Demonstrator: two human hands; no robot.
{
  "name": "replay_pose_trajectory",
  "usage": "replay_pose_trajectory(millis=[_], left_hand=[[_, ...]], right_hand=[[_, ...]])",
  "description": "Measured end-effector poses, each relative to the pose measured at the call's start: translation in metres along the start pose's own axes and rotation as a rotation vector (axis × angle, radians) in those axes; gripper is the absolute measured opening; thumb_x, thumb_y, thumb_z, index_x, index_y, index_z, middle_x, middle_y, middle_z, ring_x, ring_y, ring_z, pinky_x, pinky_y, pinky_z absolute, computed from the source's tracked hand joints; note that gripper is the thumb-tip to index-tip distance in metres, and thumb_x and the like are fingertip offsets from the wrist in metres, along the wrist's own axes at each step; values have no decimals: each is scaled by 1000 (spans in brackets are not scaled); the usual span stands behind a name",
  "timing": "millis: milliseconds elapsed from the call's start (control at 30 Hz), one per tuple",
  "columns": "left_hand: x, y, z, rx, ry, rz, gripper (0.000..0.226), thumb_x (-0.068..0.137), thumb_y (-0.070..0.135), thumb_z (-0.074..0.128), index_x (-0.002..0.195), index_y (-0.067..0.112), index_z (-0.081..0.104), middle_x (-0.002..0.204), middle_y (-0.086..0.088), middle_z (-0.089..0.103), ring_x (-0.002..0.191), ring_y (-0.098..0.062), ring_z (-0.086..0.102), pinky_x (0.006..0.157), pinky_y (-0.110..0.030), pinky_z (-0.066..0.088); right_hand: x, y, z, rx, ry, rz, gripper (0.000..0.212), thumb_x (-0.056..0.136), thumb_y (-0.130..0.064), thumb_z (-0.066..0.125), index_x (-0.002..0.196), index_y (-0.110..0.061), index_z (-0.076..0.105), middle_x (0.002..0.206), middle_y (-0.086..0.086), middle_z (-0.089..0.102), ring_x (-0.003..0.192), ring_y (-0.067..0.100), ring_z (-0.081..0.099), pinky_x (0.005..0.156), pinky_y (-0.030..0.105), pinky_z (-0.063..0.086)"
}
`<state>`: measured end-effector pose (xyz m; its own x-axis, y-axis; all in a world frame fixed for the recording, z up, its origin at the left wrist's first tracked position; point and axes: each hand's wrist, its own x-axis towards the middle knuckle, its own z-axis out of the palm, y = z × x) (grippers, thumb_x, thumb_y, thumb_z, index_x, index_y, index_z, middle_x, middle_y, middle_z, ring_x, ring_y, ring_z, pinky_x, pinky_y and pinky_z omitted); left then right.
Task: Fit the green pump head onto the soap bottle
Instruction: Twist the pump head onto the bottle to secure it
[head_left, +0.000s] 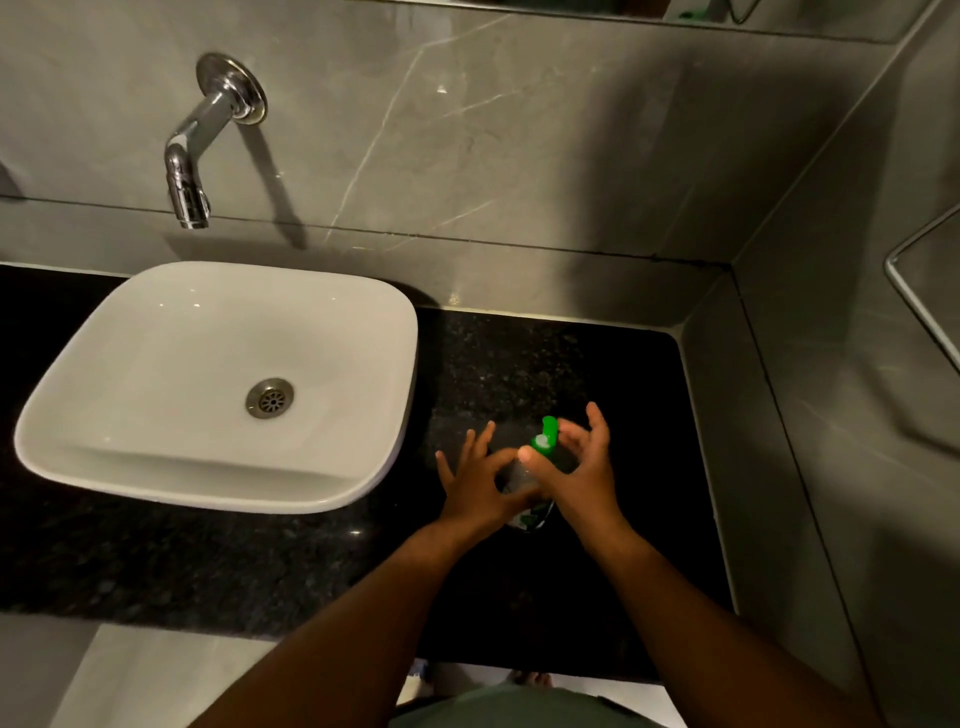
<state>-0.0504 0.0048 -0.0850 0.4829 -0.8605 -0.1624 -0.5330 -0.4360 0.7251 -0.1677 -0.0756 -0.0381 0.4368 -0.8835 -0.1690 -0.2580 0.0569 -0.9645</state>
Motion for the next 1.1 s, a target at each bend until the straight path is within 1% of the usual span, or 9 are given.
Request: replay_pose_trajectory(millis=[133,267,367,467,567,733,833,967,1100], left_hand=[[2,1,-2,53,-7,16,63,58,84,53,112,51,52,159,11,12,144,-9,-5,103,-50,-26],[2,2,-1,111,-21,87,78,59,87,48,125,47,46,159,14,7,144,-8,-8,103,-49,-29],[2,1,1,179,-10,103,93,61,84,45,140,35,35,159,13,7,145,-11,-7,105,-53,-25],[4,0,-3,176,-15,41,91,53,95,36,127,43,48,159,12,10,144,-10,-6,103,-51,-26],[7,-3,-6,171,-16,25,84,50,99,32,115,50,50,159,12,12,143,-7,-6,101,-46,-29],[6,-1,-4,143,-14,15,75,55,93,41,114,49,51,159,12,13,143,-7,-4,103,-49,-27],[5,0,-7,133,-30,-8,67,60,83,45,116,48,51,159,11,12,144,-9,-3,104,-53,-24],[5,3,-7,143,-22,12,75,55,93,40,117,50,50,158,13,14,144,-8,-3,103,-48,-26],[2,4,-3,98,3,16,76,56,92,44,122,53,47,157,15,16,143,-6,-3,102,-45,-29]], right_hand=[[2,8,-9,69,-79,15,95,79,-12,76,151,-29,17,125,-2,65,114,6,61,96,34,51],[6,0,-3,-40,87,-12,90,57,-27,91,131,-32,40,88,-10,58,82,-1,59,73,8,45],[5,-6,5,-17,66,14,99,55,-31,91,136,-31,34,111,-16,49,97,-8,53,77,4,41],[3,-1,-1,60,-69,10,99,75,-15,80,150,-28,16,143,2,46,130,11,44,106,30,40],[5,3,-12,89,-112,-9,85,83,1,67,150,-22,20,126,0,62,125,17,55,108,49,43],[9,2,-9,-22,0,-28,82,64,-19,88,129,-34,40,85,-4,56,81,3,56,80,17,45],[9,5,-2,-28,-36,-11,95,62,-27,88,139,-34,32,105,-15,52,95,-12,51,78,4,39],[13,15,-9,84,-151,45,89,81,-14,73,150,-32,19,132,-9,53,115,-10,53,94,16,45],[20,11,-5,16,-34,20,85,65,-16,86,136,-28,42,89,-8,65,84,0,64,72,7,47]])
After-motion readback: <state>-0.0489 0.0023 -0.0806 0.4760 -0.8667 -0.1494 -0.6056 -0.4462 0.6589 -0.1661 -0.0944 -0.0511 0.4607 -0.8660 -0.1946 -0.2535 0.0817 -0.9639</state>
